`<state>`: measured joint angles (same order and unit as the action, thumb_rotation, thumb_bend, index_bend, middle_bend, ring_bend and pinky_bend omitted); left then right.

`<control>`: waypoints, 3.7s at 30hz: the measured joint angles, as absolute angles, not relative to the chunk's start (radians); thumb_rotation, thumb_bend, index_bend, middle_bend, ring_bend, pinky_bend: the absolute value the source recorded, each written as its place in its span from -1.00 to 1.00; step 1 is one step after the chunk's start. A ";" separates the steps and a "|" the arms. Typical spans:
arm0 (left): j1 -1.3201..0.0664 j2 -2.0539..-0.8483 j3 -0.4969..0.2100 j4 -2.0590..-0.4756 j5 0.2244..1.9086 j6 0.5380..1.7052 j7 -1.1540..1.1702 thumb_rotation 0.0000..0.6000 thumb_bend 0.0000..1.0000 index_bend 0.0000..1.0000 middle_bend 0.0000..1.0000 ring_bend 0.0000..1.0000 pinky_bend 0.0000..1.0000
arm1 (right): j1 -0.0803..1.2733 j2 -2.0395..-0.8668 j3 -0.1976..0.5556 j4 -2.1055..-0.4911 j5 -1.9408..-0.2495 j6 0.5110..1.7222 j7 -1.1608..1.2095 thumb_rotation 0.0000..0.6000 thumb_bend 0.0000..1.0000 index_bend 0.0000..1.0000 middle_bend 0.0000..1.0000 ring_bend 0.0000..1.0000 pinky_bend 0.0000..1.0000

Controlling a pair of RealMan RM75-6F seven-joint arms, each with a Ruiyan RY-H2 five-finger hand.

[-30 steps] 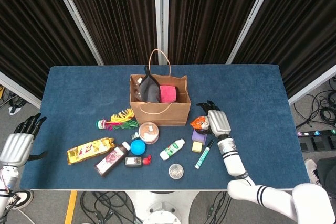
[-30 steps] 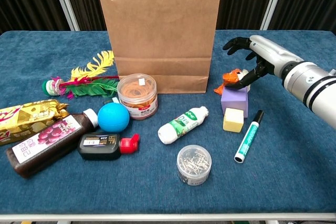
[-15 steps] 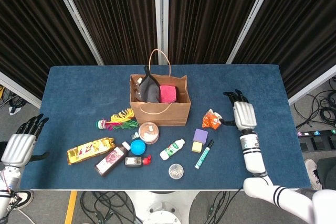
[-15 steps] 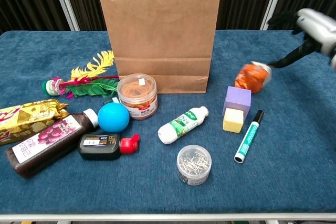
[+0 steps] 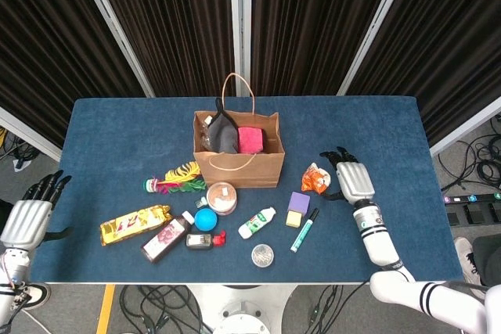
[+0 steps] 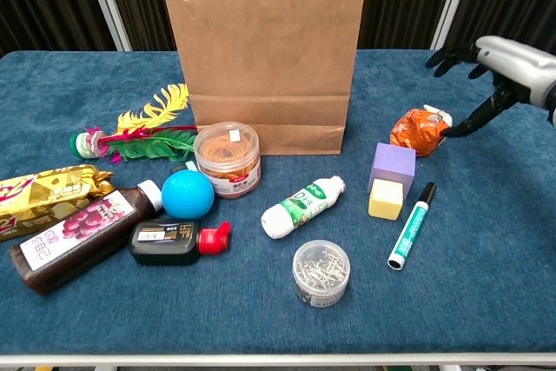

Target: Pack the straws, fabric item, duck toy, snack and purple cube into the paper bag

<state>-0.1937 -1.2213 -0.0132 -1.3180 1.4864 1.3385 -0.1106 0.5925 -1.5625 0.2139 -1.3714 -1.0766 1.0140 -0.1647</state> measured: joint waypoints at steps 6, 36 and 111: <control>-0.196 -1.218 -0.016 -1.320 1.483 1.332 -0.118 1.00 -0.87 -0.83 -0.93 -1.00 -0.67 | 0.604 -1.525 0.196 -1.468 -1.013 1.002 -0.311 1.00 -1.00 -0.62 -0.60 -0.90 -0.62; -0.196 -1.229 -0.022 -1.292 1.492 1.352 -0.128 1.00 -0.87 -0.83 -0.93 -1.00 -0.67 | 0.724 -1.751 0.236 -1.167 -0.879 0.954 -0.431 1.00 -0.55 0.35 -0.09 -0.12 0.38; -0.206 -1.230 -0.006 -1.349 1.500 1.313 -0.107 1.00 -0.87 -0.83 -0.93 -1.00 -0.67 | 0.690 -1.292 0.318 -1.870 -1.157 1.419 -0.440 1.00 -1.00 -0.58 -0.68 -1.00 -0.75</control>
<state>-0.2059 -1.2298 -0.0063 -1.3492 1.5003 1.3127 -0.1065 0.6904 -1.2915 0.3177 -1.8698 -1.1573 1.4191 -0.4399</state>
